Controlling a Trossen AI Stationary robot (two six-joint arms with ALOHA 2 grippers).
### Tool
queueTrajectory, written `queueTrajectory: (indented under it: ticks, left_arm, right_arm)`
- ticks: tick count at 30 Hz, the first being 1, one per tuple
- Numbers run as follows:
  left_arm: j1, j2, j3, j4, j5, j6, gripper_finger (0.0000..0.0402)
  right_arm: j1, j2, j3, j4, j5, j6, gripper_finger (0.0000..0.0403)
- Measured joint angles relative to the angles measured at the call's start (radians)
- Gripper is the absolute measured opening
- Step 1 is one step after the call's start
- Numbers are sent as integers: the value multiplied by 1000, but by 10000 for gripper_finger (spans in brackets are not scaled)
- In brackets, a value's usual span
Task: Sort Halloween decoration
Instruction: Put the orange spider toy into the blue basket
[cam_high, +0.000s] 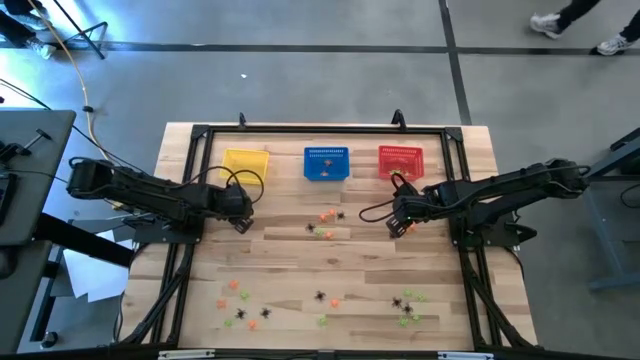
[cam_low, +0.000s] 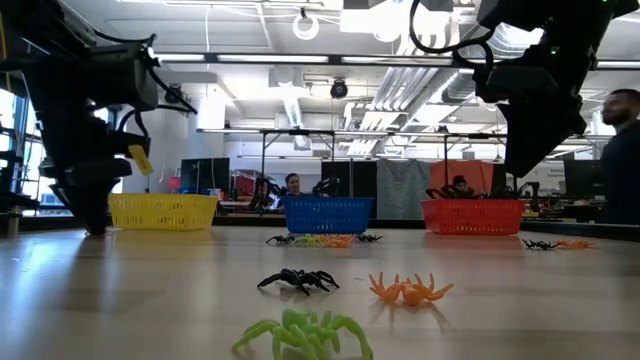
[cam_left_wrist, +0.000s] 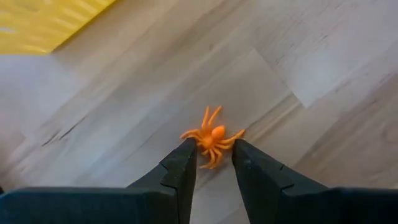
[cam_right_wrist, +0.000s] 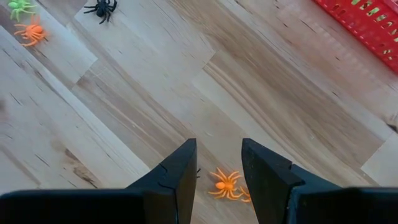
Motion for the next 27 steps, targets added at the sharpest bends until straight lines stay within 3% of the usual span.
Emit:
queueTrajectory:
  ticks: [3, 9, 27]
  left_arm:
    - [0, 3, 0, 6, -4, -1, 86]
    - [-2, 0, -3, 12, 19, -18, 8]
    - [-5, -74, 135, -15, 62, 63, 0]
  right_arm:
    - [0, 0, 0, 1, 0, 0, 123]
    - [0, 0, 0, 2, 0, 0, 123]
    - [0, 0, 0, 15, 0, 0, 123]
